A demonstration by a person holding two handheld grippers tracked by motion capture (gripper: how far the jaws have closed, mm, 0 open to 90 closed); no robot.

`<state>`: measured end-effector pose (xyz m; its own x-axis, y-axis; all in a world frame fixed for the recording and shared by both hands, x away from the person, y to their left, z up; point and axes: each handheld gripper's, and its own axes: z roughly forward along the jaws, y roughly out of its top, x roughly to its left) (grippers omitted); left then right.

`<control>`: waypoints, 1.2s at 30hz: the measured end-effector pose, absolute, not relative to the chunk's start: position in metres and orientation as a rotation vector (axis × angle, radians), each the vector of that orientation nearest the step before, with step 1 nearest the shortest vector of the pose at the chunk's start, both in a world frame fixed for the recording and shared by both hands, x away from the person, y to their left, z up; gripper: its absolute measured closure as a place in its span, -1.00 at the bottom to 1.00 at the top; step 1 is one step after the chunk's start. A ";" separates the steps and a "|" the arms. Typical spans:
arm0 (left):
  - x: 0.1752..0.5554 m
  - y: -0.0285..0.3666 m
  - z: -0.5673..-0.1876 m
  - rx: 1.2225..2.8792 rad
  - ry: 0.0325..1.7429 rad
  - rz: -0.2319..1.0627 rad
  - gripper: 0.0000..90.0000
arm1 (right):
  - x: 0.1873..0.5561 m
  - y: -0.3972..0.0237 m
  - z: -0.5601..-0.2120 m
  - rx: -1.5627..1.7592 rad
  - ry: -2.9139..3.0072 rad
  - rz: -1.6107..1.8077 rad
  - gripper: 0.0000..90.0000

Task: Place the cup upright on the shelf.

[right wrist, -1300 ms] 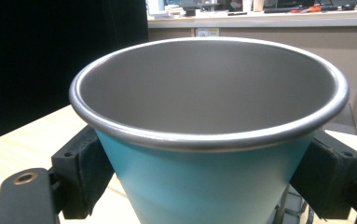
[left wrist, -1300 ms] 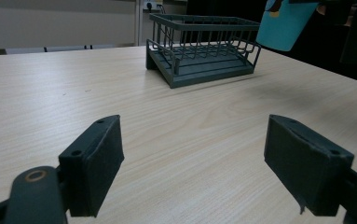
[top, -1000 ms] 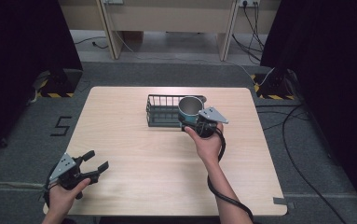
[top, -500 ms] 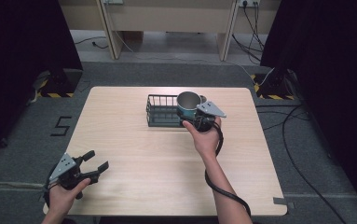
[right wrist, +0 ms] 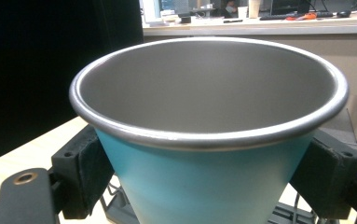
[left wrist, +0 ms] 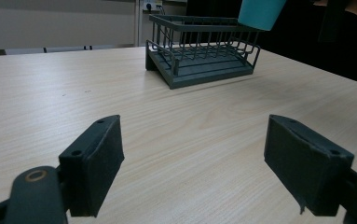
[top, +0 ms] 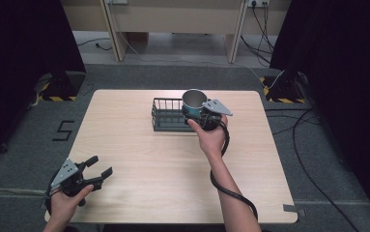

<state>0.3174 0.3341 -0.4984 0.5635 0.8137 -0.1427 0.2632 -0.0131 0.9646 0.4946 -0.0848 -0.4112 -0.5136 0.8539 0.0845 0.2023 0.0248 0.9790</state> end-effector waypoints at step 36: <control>0.317 0.334 -0.498 1.570 0.939 0.557 -0.58 | 0.524 -0.075 -0.400 1.123 1.735 1.510 -0.63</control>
<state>0.3174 0.3343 -0.4984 0.5648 0.8126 -0.1438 0.2640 -0.0128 0.9645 0.5240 -0.0754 -0.4000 -0.4819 0.8702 0.1026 0.2217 0.0077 0.9751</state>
